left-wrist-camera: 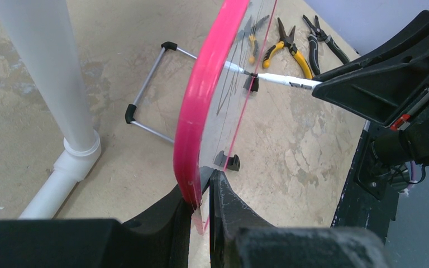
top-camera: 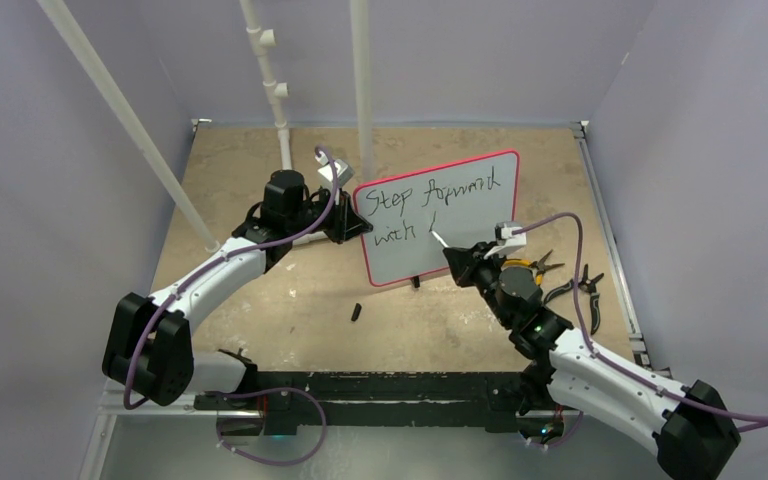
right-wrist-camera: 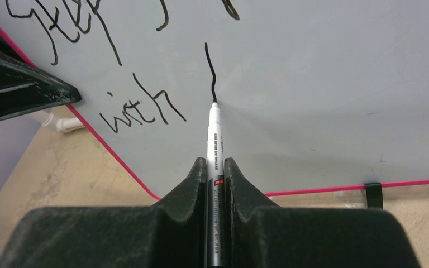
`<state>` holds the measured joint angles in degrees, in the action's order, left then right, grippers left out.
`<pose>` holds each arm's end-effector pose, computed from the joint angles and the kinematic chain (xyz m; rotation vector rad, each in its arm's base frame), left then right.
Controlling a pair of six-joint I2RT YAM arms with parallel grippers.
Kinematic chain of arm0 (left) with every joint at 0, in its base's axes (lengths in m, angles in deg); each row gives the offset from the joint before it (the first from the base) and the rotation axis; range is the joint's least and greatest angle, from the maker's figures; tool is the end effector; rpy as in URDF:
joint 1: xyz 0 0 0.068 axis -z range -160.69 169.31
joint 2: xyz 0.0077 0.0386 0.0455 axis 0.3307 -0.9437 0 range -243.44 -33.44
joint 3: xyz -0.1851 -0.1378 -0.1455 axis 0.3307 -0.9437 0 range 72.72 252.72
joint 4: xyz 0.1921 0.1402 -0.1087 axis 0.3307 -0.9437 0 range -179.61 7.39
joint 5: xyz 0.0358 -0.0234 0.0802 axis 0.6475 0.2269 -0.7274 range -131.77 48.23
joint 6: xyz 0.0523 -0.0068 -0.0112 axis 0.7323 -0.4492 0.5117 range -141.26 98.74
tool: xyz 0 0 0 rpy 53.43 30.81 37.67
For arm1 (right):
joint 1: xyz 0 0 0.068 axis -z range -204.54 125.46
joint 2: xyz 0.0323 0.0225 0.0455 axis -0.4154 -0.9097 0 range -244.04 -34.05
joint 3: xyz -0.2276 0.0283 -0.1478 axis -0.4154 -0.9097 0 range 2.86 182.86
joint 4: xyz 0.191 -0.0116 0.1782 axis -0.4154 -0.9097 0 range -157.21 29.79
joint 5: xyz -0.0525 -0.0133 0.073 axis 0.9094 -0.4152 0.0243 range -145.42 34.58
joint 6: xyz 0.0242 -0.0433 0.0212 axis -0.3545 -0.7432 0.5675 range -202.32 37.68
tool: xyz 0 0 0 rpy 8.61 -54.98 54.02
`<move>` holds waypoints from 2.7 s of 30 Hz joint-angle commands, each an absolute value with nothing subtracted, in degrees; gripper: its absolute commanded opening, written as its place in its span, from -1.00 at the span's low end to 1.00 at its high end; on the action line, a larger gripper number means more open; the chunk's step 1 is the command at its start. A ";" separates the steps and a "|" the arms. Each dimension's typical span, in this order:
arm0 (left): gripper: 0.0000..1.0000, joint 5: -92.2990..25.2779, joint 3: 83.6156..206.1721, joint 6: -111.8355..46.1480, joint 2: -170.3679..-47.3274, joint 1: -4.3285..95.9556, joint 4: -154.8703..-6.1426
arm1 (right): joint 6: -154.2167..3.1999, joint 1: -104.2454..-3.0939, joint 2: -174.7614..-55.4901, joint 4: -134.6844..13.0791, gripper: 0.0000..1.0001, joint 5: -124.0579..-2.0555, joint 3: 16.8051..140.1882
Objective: Write a sentence on the whiteboard
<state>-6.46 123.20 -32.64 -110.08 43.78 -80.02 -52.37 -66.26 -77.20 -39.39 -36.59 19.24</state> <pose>0.2644 -0.1430 0.2749 0.6419 1.9391 -1.0084 0.1423 0.1114 0.2260 0.0781 1.7114 0.6662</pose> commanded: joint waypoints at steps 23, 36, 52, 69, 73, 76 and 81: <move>-1.00 -8.91 122.85 -32.17 -110.83 44.63 -84.45 | -54.10 -66.20 -77.22 -33.62 -1.00 -31.40 20.00; -1.00 -8.85 122.90 -32.16 -110.79 44.63 -84.38 | -52.36 -66.20 -76.97 -37.45 -1.00 -29.42 19.74; -1.00 -8.87 122.82 -32.17 -110.45 44.63 -84.47 | -50.07 -66.20 -75.80 -40.68 -1.00 -31.76 17.59; -1.00 -8.96 122.88 -32.16 -110.52 44.63 -84.38 | -52.11 -66.20 -72.89 -38.76 -1.00 -29.84 18.66; -1.00 -8.97 122.82 -32.16 -110.63 44.63 -84.44 | -52.68 -66.18 -73.71 -37.05 -1.00 -28.96 18.85; -1.00 -8.99 122.87 -32.08 -110.70 44.63 -84.52 | -52.87 -66.19 -73.67 -36.53 -1.00 -28.62 18.81; -1.00 -9.02 122.82 -32.08 -110.78 44.63 -84.47 | -53.13 -66.20 -72.60 -37.06 -1.00 -27.15 18.77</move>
<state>-6.64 123.20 -32.64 -110.02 43.87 -80.22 -51.97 -66.26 -73.70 -39.13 -29.90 17.32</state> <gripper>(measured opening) 0.123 0.121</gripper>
